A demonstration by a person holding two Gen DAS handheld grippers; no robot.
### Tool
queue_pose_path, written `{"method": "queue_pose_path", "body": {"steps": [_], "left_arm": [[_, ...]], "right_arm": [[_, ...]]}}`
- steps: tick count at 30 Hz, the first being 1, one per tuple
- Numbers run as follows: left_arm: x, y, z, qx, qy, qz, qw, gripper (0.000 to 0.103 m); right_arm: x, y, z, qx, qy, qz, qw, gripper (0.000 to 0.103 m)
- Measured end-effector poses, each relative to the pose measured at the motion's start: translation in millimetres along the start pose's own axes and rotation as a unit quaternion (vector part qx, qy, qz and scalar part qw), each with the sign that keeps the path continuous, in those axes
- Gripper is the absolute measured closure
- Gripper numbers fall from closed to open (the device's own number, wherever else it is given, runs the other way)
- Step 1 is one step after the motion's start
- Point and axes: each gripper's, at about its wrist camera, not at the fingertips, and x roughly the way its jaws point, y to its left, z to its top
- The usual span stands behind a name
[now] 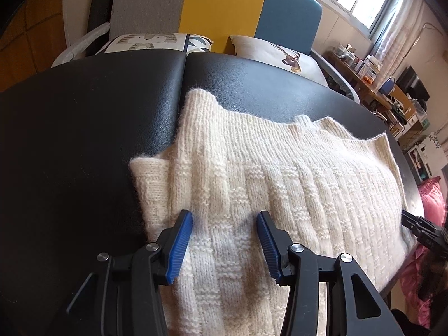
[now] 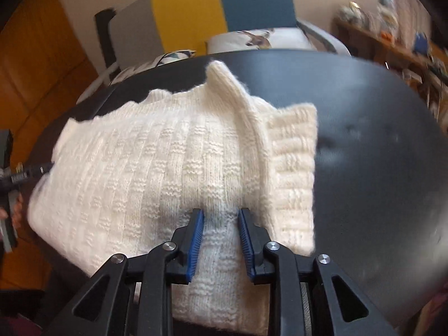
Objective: Fold clothes
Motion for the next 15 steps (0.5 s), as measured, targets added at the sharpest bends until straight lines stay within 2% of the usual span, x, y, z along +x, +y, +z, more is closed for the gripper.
{"method": "queue_pose_path", "body": {"steps": [5,8,11,15], "left_arm": [[-12.4,-12.0,-5.7,0.051,-0.025,0.057,0.9968,0.054],[-29.4,0.9,-8.1,0.034,-0.033,0.036,0.9982,0.054],[-44.3,36.6,-8.5,-0.025,-0.034,-0.006,0.9991,0.052],[-54.6,75.7,-12.1,-0.072,-0.025,-0.058,0.9954,0.052]], "right_arm": [[-1.8,4.4,-1.8,0.005,0.007,-0.009,1.000,0.077],[-6.4,10.8,-7.2,0.007,0.012,-0.013,1.000,0.075],[-9.7,16.4,-18.0,0.008,0.001,-0.015,1.000,0.074],[-12.1,14.0,-26.8,0.027,-0.005,0.020,0.999,0.073]]}}
